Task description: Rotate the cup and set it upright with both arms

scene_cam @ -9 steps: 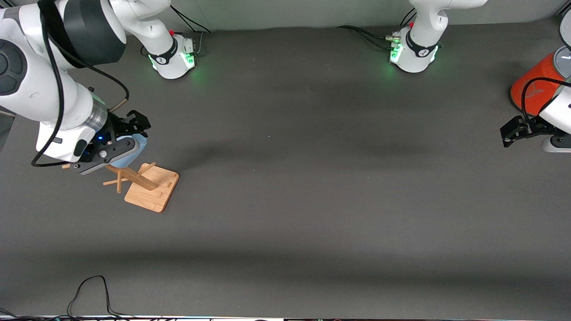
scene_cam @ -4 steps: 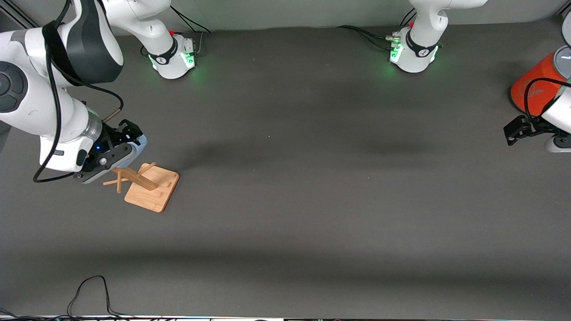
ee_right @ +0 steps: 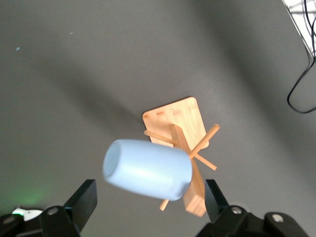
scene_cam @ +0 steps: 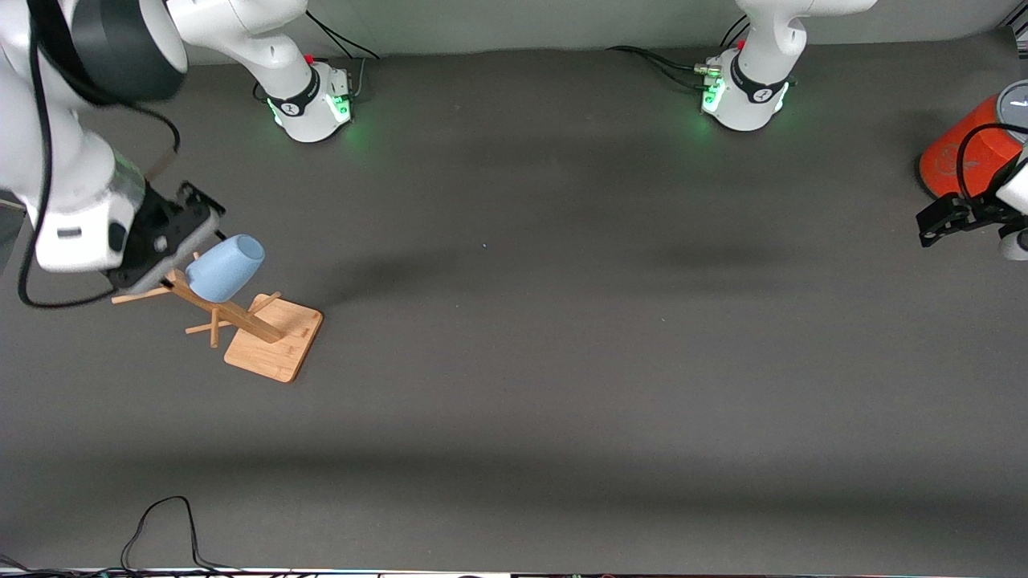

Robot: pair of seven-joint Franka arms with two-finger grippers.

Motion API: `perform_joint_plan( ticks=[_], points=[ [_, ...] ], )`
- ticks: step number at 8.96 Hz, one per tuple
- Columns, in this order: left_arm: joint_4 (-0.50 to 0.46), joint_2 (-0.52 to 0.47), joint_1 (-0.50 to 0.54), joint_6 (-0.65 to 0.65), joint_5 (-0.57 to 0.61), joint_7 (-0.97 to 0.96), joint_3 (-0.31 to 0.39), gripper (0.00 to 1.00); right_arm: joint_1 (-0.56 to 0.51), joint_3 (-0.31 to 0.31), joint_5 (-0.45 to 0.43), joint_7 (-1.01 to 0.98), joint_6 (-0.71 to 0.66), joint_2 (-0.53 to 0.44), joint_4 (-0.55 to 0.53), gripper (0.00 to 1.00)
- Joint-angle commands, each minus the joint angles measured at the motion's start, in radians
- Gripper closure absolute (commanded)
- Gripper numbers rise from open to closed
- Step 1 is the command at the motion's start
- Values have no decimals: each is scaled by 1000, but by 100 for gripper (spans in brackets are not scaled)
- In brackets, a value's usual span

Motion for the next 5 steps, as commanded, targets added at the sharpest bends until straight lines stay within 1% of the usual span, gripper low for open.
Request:
perform_joint_plan(
  ticks=[1, 2, 3, 4, 5],
  points=[
    [13, -14, 16, -34, -62, -8, -2, 0, 32, -9, -10, -51, 119, -168, -236, 3],
    [10, -15, 17, -40, -74, -5, -2, 0, 32, -22, -10, -77, 159, -185, -284, 0],
    [7, -22, 16, -61, -75, -2, -2, 0, 33, -63, -2, -94, 167, -181, -296, 0],
    [2, -26, 17, -66, -75, 1, -2, 0, 35, -105, 45, -226, 196, -193, -321, 0],
    [2, -28, 16, -73, -75, 1, -2, 0, 35, -148, 67, -328, 210, -192, -324, 0]
  ],
)
